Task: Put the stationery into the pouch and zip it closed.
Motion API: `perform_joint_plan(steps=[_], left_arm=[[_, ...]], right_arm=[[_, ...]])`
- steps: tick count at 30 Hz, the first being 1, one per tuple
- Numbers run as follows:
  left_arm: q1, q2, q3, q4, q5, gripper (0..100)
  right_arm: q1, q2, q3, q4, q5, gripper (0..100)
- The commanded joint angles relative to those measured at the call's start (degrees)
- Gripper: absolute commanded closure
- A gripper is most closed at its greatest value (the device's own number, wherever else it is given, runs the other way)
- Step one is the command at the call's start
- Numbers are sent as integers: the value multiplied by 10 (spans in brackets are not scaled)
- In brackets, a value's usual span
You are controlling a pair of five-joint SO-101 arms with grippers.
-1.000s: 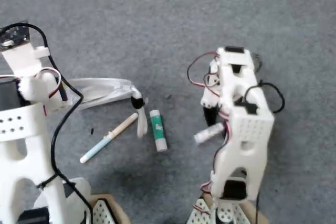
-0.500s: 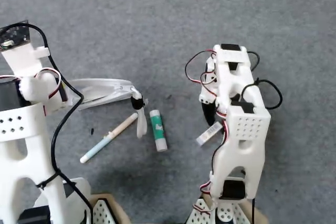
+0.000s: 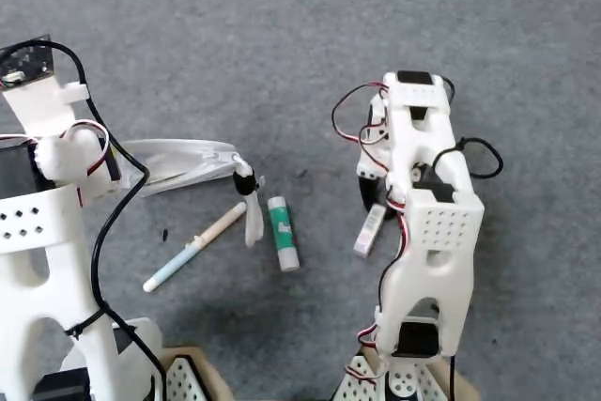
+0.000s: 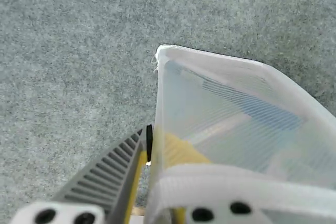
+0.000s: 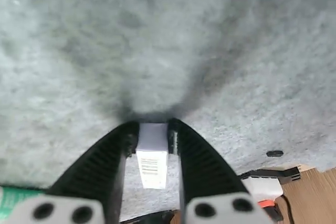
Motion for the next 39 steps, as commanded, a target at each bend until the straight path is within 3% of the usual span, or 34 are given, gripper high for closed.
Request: perform_joint_plan(steps=[1,8,17,22,39], left_arm=[[-7,16,2,-12,-6,973],[-7,16,2,-12,-6,973],[-4,16,2,-12,-6,973],[-4,16,6,-12,-6,973],[-6,20,3,-12,-4,973]], right_arm=[[-11,-33,-29,4,8,986],[-22,-59,-55,5,9,986],[-23,-255,-109,2,15,986],[-43,-325,-141,2,70,986],[-289,-449,-302,-22,232,986]])
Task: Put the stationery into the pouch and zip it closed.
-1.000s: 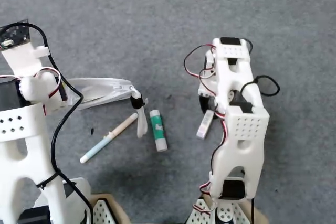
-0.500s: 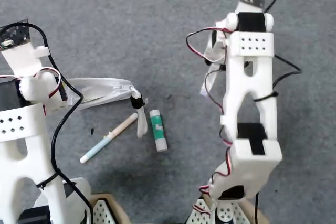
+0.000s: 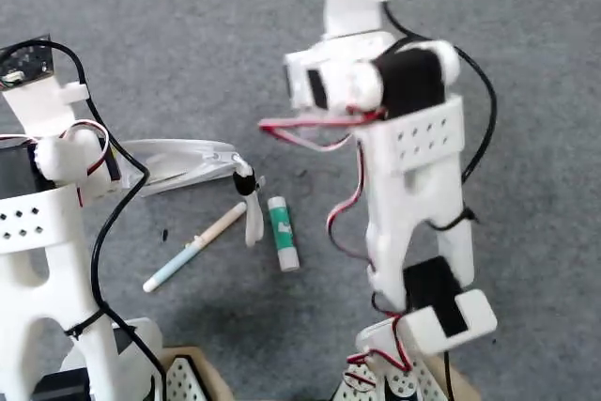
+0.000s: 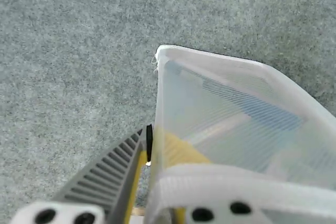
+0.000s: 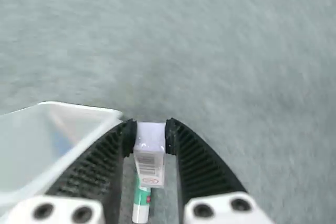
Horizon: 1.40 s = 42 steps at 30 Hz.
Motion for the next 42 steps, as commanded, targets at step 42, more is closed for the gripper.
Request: perform_joint_plan(steps=[42], left_arm=[[-8,16,2,-20,-2,973]], right_arm=[[-283,-152,156,-201,41,986]])
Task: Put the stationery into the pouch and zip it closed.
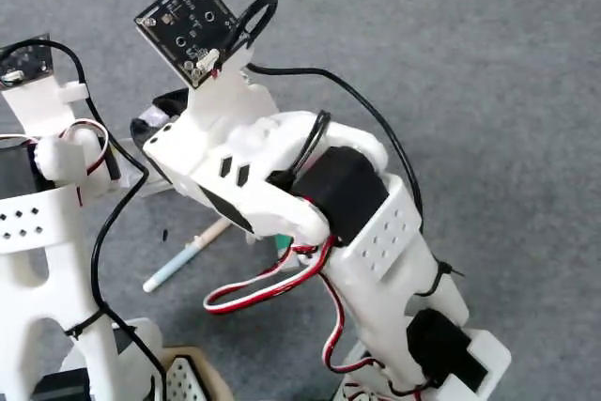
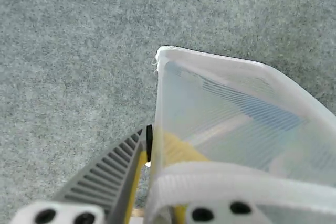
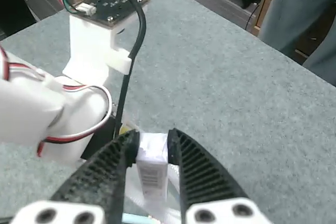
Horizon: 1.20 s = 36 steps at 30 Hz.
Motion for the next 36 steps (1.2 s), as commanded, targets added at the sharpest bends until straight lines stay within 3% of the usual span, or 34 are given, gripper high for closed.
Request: perform_joint_plan(steps=[1,12,20,27,36], left_arm=[[-8,16,2,-16,-2,973],[-8,16,2,-18,-2,973],[-8,16,2,-18,-2,973],[-8,16,2,-18,-2,973],[-8,16,2,-18,-2,973]], right_arm=[[-6,-25,23,-14,2,986],[-31,-108,164,-72,10,986],[-55,-159,234,-68,76,982],[-54,-161,238,-68,83,849],[-53,-162,235,-69,83,844]])
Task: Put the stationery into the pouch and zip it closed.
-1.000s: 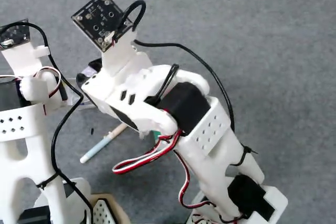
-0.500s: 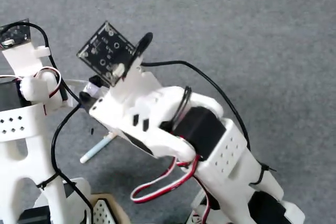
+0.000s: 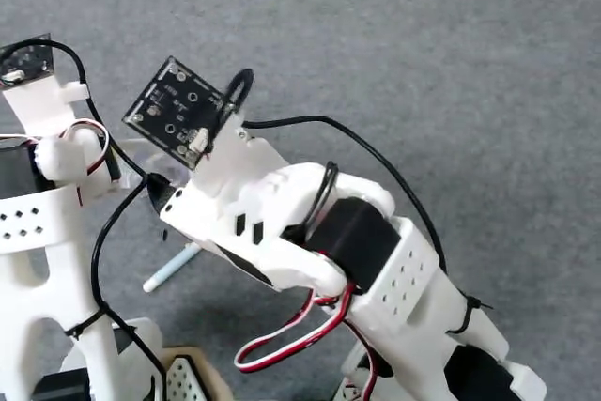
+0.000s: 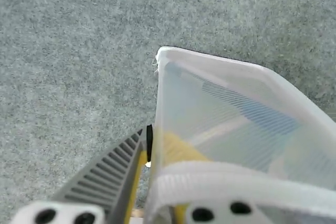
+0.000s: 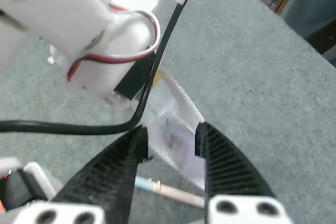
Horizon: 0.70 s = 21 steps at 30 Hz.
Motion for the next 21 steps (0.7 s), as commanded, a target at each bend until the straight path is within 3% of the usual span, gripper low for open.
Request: perform_joint_plan(steps=[1,7,10,16,21], left_arm=[[-8,16,1,-18,-1,973],[-8,16,1,-18,-1,973],[-8,16,1,-18,-1,973],[-15,16,1,-18,0,973],[-78,16,-24,-17,10,973]], right_arm=[[-5,-6,-4,-9,6,844],[-4,-6,-17,-14,7,843],[33,-7,-44,-13,7,843],[196,-7,-83,-12,4,845],[358,-2,-67,-4,2,845]])
